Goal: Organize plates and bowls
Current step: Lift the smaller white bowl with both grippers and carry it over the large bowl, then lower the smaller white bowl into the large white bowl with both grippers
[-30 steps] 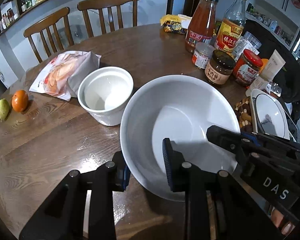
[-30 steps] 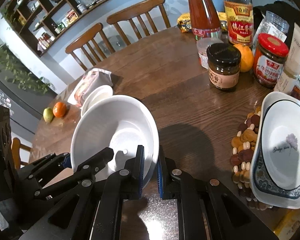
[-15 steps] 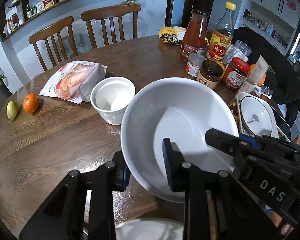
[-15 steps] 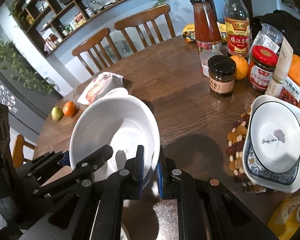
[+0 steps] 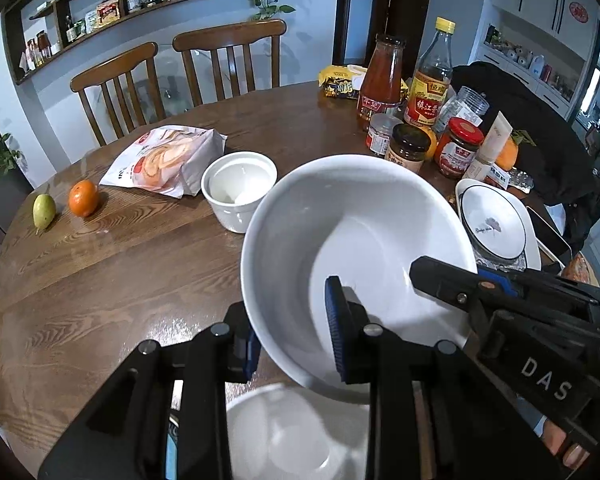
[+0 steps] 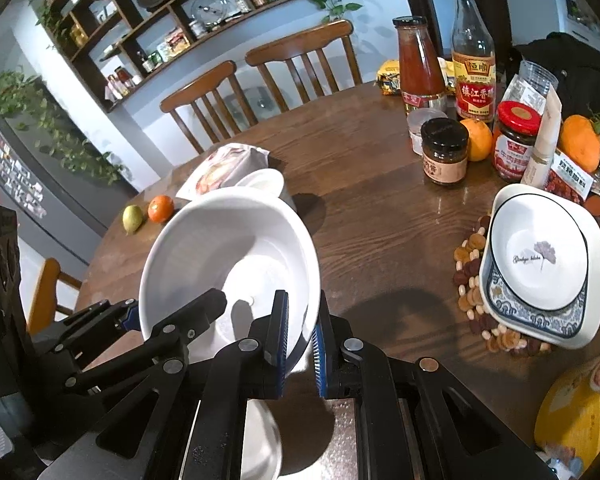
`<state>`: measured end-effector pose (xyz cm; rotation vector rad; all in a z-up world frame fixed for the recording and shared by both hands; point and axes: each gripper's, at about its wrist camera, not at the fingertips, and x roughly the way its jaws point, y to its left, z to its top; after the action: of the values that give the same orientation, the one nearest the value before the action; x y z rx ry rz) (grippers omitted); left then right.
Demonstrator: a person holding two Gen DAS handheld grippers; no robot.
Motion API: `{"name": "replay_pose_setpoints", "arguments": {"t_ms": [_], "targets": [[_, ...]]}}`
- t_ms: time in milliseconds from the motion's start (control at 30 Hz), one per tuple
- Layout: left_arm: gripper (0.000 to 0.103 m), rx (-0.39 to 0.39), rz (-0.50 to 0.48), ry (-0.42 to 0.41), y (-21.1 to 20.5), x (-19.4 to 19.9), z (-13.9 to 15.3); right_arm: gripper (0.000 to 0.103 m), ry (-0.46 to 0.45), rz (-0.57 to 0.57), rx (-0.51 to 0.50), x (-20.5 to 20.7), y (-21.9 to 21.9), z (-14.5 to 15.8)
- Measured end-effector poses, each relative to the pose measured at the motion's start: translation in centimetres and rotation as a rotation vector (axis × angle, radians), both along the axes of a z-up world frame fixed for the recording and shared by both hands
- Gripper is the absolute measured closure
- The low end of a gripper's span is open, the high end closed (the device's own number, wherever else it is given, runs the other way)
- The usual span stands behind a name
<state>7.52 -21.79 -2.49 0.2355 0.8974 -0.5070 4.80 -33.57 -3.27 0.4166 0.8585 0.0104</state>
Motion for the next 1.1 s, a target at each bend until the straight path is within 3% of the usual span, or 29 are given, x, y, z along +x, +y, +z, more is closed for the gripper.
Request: {"name": "replay_pose_setpoints", "arguments": {"t_ms": [1100], "targets": [[0.077, 0.014, 0.075, 0.038, 3.4, -5.8, -1.6, 0.09, 0.046, 0.086, -0.008, -4.7, 3.4, -1.3]]}}
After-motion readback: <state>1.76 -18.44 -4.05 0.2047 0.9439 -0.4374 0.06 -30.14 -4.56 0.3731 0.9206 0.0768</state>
